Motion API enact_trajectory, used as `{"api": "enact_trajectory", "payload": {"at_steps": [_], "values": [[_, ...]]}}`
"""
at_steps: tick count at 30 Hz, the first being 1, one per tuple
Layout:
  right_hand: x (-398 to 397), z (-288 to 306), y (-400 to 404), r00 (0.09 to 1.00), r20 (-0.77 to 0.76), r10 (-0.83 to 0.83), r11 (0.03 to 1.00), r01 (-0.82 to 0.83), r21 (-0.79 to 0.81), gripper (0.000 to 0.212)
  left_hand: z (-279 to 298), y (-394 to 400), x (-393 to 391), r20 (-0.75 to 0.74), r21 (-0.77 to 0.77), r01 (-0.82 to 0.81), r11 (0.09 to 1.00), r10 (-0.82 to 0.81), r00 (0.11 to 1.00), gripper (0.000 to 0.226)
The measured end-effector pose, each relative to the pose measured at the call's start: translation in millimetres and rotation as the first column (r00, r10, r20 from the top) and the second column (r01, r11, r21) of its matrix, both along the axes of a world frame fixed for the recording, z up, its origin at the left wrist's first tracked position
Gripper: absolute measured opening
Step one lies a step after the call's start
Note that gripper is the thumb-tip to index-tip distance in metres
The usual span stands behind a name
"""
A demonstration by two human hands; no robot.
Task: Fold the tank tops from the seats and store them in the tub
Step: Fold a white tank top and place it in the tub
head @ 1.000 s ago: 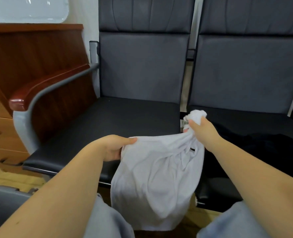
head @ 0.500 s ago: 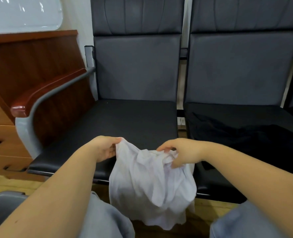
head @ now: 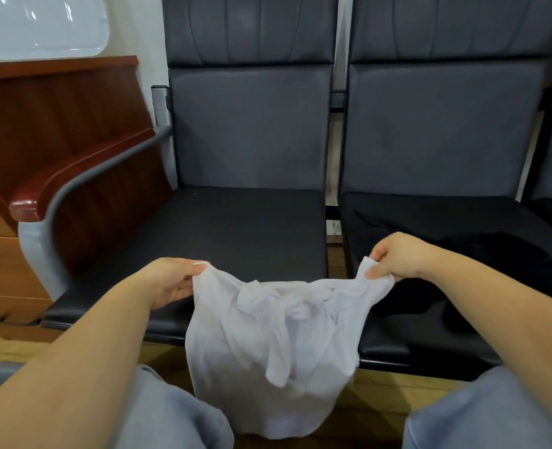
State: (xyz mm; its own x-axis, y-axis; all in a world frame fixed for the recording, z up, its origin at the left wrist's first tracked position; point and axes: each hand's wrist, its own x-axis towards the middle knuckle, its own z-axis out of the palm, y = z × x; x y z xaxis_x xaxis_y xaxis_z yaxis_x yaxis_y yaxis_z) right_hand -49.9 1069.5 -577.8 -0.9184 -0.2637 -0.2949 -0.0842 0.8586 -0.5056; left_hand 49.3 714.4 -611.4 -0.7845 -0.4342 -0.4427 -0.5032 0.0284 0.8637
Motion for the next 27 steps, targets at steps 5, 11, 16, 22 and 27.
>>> {"api": "enact_trajectory", "payload": {"at_steps": [5,11,16,22,27], "values": [[-2.4,-0.6,14.6,0.994,0.062,-0.087,0.995,0.090,-0.038,0.013,0.8,-1.9,3.3,0.025,-0.159,0.075,0.984,-0.072,0.997,0.024],[2.0,4.6,27.4,0.992,-0.085,-0.091,0.995,0.094,0.028,0.039,-0.9,-0.9,11.8,0.193,-0.593,0.205,0.779,-0.110,0.975,0.019],[18.6,5.3,28.7,0.978,0.014,-0.208,0.951,0.206,-0.231,0.033,9.7,13.0,32.3,0.275,-0.768,0.228,0.598,-0.013,0.961,0.026],[47.9,9.7,20.9,0.954,0.133,-0.270,0.686,0.287,-0.669,0.028,21.3,19.6,55.1,-0.177,-0.187,-0.132,0.974,0.098,0.979,0.024],[67.1,36.5,19.5,0.947,0.158,-0.280,0.398,0.265,-0.878,0.032,64.7,15.6,70.3,-0.352,0.156,-0.374,0.914,0.405,0.844,0.030]]}}
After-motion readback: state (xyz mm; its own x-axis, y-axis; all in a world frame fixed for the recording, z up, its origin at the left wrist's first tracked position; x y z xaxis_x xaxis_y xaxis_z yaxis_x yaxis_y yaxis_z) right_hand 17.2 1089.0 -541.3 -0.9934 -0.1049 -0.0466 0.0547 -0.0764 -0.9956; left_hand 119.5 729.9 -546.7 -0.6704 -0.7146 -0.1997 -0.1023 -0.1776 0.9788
